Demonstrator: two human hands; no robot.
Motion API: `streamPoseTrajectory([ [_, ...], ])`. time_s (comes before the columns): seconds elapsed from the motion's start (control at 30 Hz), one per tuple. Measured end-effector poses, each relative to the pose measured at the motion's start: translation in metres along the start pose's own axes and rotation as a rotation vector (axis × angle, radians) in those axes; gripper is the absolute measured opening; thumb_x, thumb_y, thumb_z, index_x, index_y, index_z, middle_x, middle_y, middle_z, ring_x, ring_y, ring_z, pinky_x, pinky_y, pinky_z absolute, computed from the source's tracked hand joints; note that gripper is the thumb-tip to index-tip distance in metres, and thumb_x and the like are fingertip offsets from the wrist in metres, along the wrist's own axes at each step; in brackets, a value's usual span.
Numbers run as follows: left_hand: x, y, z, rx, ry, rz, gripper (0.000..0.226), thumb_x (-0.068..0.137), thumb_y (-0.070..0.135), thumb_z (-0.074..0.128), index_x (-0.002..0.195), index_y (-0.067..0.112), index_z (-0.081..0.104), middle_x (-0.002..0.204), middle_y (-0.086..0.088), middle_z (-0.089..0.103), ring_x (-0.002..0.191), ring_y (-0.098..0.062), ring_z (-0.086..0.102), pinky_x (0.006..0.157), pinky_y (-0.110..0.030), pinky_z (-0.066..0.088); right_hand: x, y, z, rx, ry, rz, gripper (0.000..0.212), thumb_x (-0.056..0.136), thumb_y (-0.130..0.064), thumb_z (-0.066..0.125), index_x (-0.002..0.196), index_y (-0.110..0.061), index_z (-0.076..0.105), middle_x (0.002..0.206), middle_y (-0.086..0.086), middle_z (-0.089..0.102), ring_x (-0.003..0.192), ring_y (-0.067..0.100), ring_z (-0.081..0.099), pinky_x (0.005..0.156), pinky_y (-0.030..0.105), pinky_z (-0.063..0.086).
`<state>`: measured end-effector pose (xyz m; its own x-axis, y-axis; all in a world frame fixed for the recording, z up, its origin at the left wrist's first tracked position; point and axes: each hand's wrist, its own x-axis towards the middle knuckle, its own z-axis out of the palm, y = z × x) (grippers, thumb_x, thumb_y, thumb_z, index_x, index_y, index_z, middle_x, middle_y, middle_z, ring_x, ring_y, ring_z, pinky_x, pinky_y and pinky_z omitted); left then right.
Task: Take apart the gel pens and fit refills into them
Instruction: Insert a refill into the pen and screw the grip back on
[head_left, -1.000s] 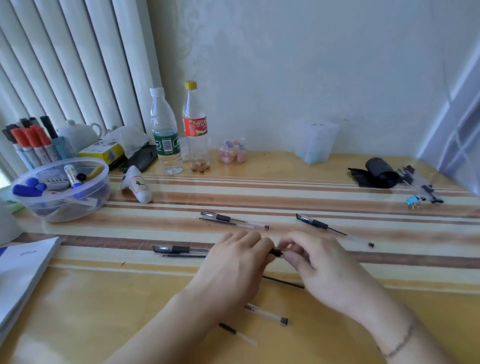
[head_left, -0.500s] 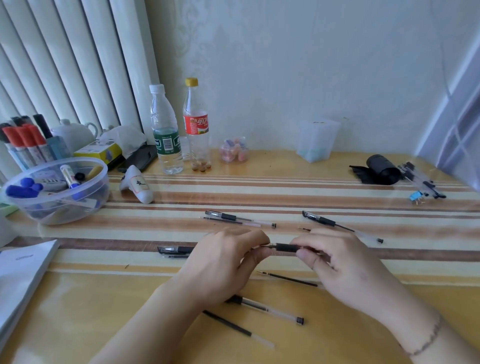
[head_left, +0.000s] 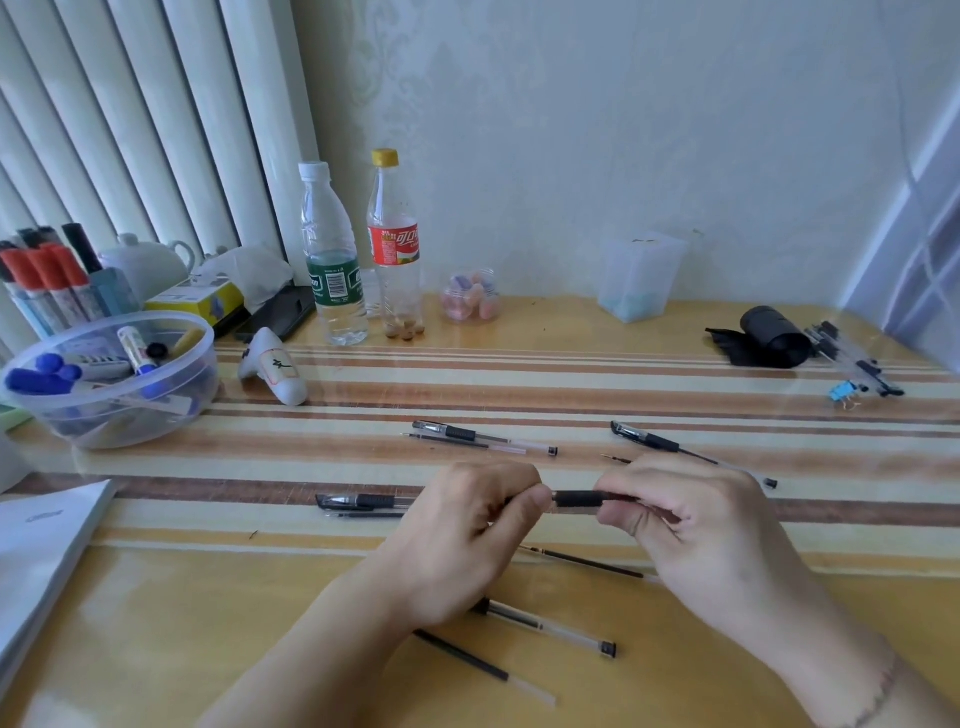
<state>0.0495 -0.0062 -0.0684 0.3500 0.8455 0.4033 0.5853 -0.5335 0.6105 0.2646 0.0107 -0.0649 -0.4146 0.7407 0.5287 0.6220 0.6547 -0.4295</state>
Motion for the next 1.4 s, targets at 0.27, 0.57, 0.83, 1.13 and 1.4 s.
streamPoseTrajectory([
  [0.27, -0.001, -0.007, -0.001, 0.007, 0.050, -0.003, 0.037, 0.097, 0.032, 0.050, 0.068, 0.012, 0.062, 0.062, -0.003, 0.057, 0.063, -0.020, 0.051, 0.056, -0.032, 0.040, -0.003, 0.003, 0.006, -0.054, -0.122, 0.060, 0.027, 0.092, -0.049, 0.043, 0.088, -0.035, 0.066, 0.079, -0.026, 0.055, 0.074, 0.006, 0.055, 0.057, 0.020, 0.039],
  [0.57, 0.001, -0.007, -0.004, -0.101, 0.104, -0.068, 0.034, 0.093, 0.022, 0.062, 0.059, 0.023, 0.062, 0.052, 0.009, 0.048, 0.054, -0.007, 0.045, 0.052, -0.015, 0.032, -0.004, -0.004, 0.007, 0.039, -0.093, 0.042, 0.027, 0.094, -0.048, 0.046, 0.091, -0.032, 0.067, 0.074, -0.026, 0.062, 0.069, 0.001, 0.059, 0.056, 0.014, 0.044],
  [0.83, 0.001, -0.008, -0.003, -0.156, 0.156, -0.150, 0.027, 0.089, 0.029, 0.058, 0.068, 0.020, 0.073, 0.066, 0.005, 0.066, 0.064, -0.012, 0.061, 0.058, -0.011, 0.040, -0.004, -0.004, 0.014, 0.009, -0.002, 0.074, 0.024, 0.075, -0.030, 0.078, 0.085, -0.034, 0.056, 0.086, -0.024, 0.052, 0.065, 0.013, 0.050, 0.053, 0.024, 0.045],
  [1.13, 0.002, 0.000, -0.007, -0.173, 0.245, -0.259, 0.022, 0.082, 0.002, 0.059, 0.067, 0.016, 0.068, 0.050, 0.012, 0.055, 0.048, -0.001, 0.047, 0.050, -0.010, 0.037, -0.002, -0.004, 0.007, 0.030, -0.085, 0.106, 0.017, 0.083, -0.022, 0.071, 0.095, -0.031, 0.064, 0.086, -0.023, 0.055, 0.077, 0.000, 0.057, 0.061, 0.009, 0.042],
  [1.4, 0.002, -0.021, -0.036, -0.160, 0.422, -0.445, 0.022, 0.083, 0.006, 0.059, 0.066, 0.017, 0.067, 0.047, 0.001, 0.047, 0.040, -0.007, 0.036, 0.041, -0.017, 0.032, 0.001, 0.022, -0.030, -0.178, -0.249, 0.471, 0.014, 0.088, -0.032, 0.065, 0.082, -0.032, 0.053, 0.073, -0.014, 0.057, 0.067, -0.003, 0.057, 0.054, 0.017, 0.044],
])
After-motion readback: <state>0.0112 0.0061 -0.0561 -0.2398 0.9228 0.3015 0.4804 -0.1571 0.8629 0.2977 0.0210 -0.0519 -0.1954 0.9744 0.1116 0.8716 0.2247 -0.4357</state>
